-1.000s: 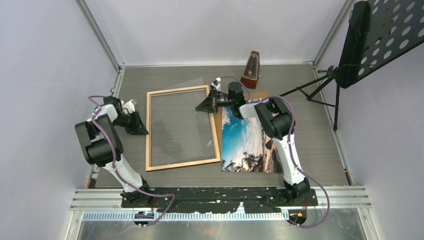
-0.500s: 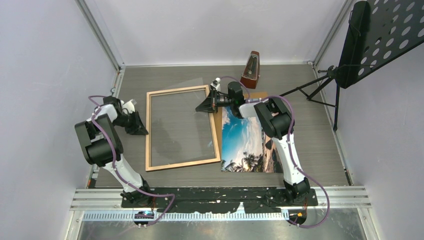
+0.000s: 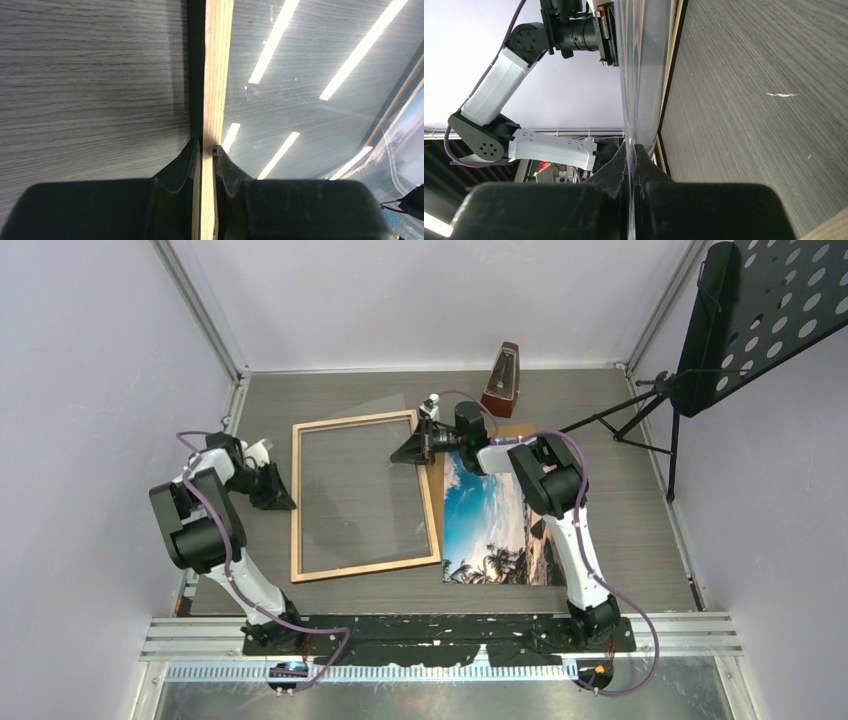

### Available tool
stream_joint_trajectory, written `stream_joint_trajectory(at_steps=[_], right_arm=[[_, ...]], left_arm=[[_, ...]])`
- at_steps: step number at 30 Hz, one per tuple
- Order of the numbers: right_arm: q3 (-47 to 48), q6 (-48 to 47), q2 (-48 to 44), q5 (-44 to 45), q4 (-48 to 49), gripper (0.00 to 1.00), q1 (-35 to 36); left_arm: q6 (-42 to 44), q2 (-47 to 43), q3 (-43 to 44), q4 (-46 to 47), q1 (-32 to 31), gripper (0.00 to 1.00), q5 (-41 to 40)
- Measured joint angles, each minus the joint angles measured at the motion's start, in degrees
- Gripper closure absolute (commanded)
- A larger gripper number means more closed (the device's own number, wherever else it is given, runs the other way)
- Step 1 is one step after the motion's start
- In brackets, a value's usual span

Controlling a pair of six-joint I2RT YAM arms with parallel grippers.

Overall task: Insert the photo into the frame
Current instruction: Place the photo frame item in the photo frame.

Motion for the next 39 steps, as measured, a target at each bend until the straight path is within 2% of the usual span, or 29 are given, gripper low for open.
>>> stream_joint_trajectory(at_steps=[39], right_arm=[[-1.6, -1.1, 0.2, 1.6, -0.4, 0.94, -0.1]], left_arm=[[0.1, 0.1, 0.0, -0.1, 0.1, 0.88, 0.1]])
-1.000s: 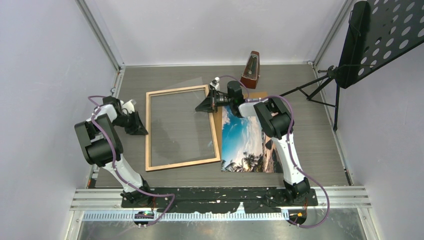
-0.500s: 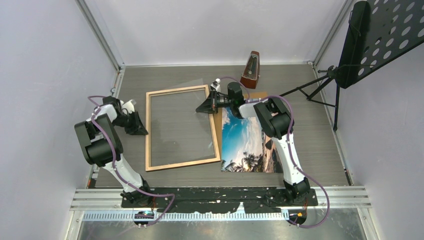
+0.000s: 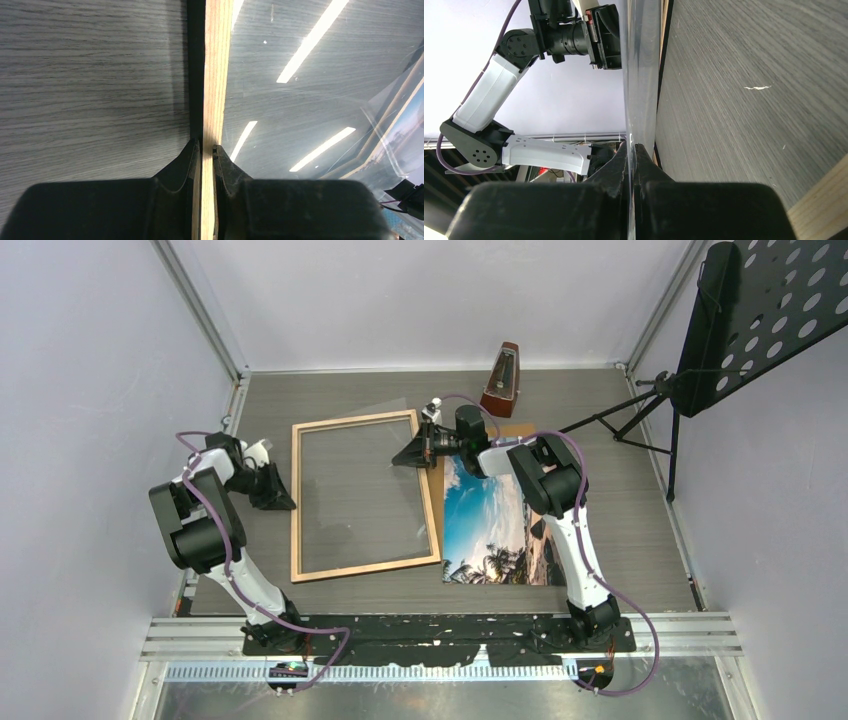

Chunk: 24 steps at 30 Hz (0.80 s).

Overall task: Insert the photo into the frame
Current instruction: Place the photo frame item in the photo frame.

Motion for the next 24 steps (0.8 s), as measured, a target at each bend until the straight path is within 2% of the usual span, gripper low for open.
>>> stream_joint_trajectory(at_steps=[24], right_arm=[[-1.0, -2.1, 0.0, 1.7, -1.2, 0.94, 0.0]], left_arm=[[0.0, 0.0, 0.0, 0.0, 0.0, 0.88, 0.0]])
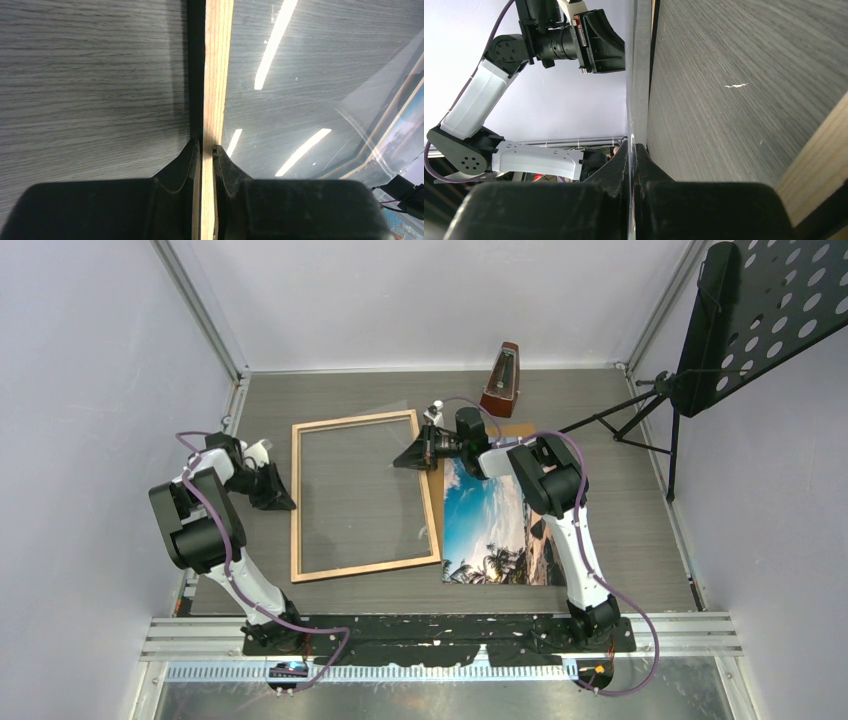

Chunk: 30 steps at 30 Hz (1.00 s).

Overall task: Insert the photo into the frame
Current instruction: Place the photo frame item in the photo frame.

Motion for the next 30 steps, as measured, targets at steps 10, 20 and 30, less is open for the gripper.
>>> stream_joint_trajectory(at_steps=[10, 20, 30], right_arm=[[-0.4, -1.2, 0.0, 0.9, -1.4, 0.94, -0.1], [-0.8, -2.5, 0.0, 1.8, -2.3, 0.94, -0.1], [-2.2, -2.9, 0.0, 2.6, -2.7, 0.94, -0.1]], left_arm=[[0.0, 0.0, 0.0, 0.0, 0.0, 0.88, 0.0], [0.0, 0.0, 0.0, 0.0, 0.0, 0.88, 0.0], [0.0, 0.0, 0.0, -0.5, 0.0, 0.89, 0.0]])
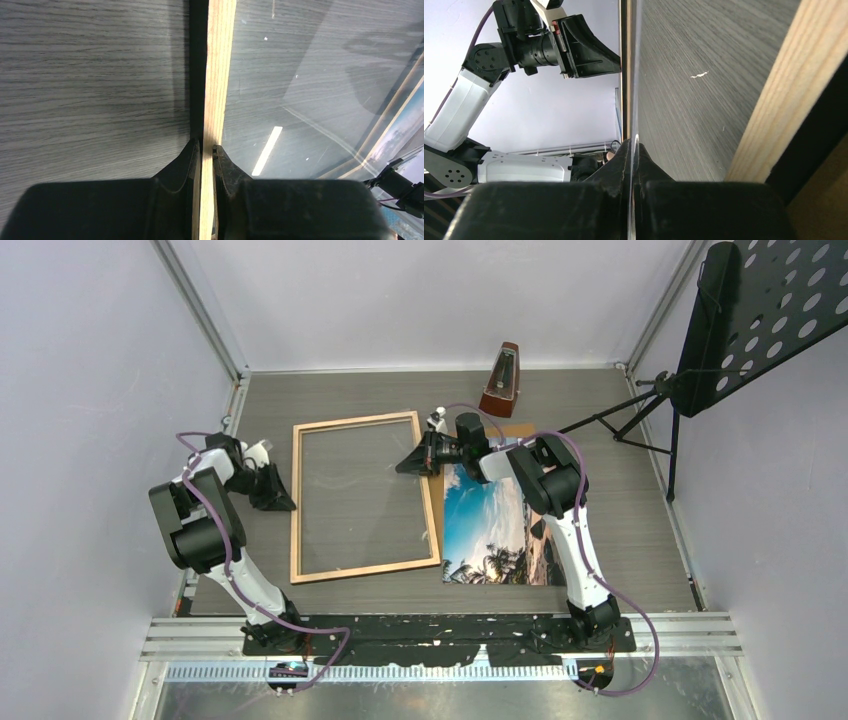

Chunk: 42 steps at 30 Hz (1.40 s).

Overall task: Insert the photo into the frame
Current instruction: Place the photo frame item in the photo frame.

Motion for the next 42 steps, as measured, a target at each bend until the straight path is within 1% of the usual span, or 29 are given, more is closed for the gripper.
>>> stream_joint_trajectory(at_steps=[9, 22, 30, 35, 42], right_arm=[[0.0, -0.8, 0.0, 0.0, -0.2, 0.94, 0.0], [0.9, -3.2, 0.0, -0.3, -3.0, 0.94, 0.0], [2.3, -5.9, 0.0, -0.2, -7.0, 0.94, 0.1], [2.8, -7.7, 0.0, 0.2, -9.3, 0.94, 0.2], [2.8, -9.8, 0.0, 1.3, -11.6, 0.94, 0.2]], left_arm=[[0.0, 0.1, 0.0, -0.1, 0.0, 0.89, 0.0], [0.1, 0.1, 0.0, -0.2, 0.0, 0.89, 0.1], [0.3, 0.1, 0.0, -0.2, 0.0, 0.88, 0.1], [0.4, 0.1, 0.1, -0.3, 0.0, 0.86, 0.0], [0.5, 0.2, 0.1, -0.4, 0.0, 0.85, 0.1]])
